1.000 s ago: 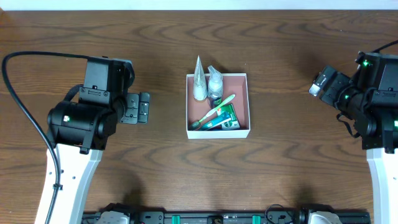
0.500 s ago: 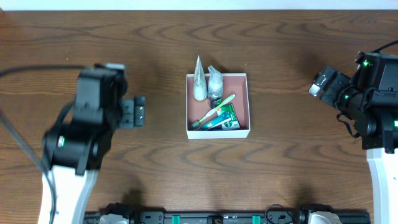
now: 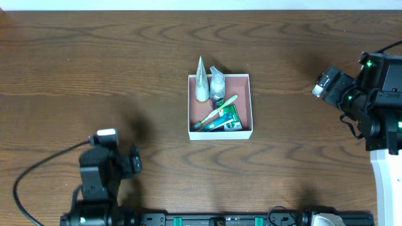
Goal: Pack container
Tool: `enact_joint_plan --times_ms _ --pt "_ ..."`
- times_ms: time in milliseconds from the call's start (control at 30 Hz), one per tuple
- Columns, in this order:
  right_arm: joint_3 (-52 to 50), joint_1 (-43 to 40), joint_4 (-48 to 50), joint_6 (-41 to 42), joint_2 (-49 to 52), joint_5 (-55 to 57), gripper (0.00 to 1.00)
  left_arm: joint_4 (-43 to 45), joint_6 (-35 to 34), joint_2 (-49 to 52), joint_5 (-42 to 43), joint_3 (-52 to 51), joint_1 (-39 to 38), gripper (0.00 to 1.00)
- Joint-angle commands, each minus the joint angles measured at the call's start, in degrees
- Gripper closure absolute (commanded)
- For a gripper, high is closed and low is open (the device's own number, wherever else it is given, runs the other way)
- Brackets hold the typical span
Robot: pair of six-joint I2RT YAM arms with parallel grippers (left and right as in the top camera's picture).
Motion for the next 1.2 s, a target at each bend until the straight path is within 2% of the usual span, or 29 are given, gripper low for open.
enact_joint_plan --times_ms 0,233,600,1167 --pt "0.46 -0.33 -0.07 -0.85 0.02 0.02 0.01 0.44 0.66 -4.87 1.38 -4.35 0.31 0.02" --pt "0.46 -0.33 -0.09 -0.83 0.02 0.02 0.01 0.46 0.68 -11.72 3.43 -11.41 0.31 0.02" --pt "0.46 -0.33 -0.07 -0.85 0.0 0.02 0.01 0.61 0.66 -22.29 3.41 -15.21 0.28 0.02" --pt "0.46 -0.33 -0.07 -0.83 0.02 0.02 0.01 0.63 0.68 -22.25 3.37 -15.21 0.28 0.02"
